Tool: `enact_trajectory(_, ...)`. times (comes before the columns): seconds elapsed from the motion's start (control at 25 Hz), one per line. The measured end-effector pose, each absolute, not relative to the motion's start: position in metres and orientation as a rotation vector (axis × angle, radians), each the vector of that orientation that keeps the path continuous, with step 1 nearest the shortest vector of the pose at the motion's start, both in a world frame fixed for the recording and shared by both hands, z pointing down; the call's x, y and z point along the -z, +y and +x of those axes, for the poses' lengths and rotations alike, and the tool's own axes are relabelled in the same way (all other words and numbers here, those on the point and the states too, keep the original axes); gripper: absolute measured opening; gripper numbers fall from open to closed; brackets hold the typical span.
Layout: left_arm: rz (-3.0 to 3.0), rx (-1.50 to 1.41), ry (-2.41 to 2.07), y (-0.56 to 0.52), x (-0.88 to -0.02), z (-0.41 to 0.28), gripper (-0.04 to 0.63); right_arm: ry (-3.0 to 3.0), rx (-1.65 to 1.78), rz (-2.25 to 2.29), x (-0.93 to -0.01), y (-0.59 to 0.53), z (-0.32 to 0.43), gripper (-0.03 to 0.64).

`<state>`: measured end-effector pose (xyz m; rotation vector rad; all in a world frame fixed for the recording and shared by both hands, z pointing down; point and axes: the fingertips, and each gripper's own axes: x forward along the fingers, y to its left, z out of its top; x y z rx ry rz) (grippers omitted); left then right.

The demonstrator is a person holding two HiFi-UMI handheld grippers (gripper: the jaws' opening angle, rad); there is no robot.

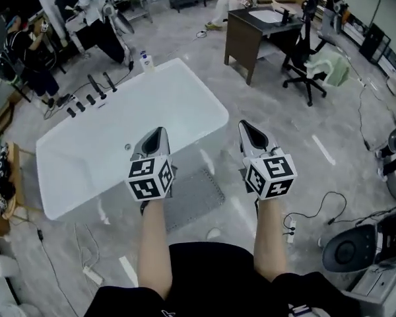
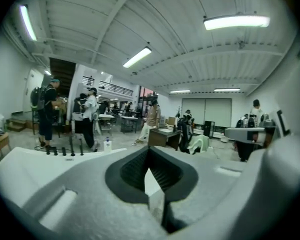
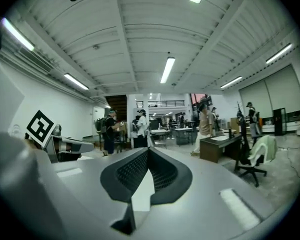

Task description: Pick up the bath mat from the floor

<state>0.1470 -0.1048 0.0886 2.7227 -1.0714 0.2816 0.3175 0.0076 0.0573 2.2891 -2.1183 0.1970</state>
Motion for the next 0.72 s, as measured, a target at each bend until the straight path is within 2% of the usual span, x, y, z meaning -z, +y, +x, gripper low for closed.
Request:
enact_trajectory(0.28, 2.47, -0.233, -1.475, -0.132, -0.093, 0.007, -0.005, -2.436, -0.197, 1.891, -0.059, -0.078, 0.207, 0.0)
enact_trajectory(0.48, 2.33, -0.172, -1.659, -0.133, -0.083, -0.089, -0.005, -2.573, -0.149, 1.692, -0.042, -0.094, 0.121, 0.0)
enact_trajectory(0.72, 2.348, -0.076, -1.664, -0.148, -0.063, -0.124, -0.005, -2.571, -0.079, 1.661, -0.023, -0.1, 0.074, 0.0)
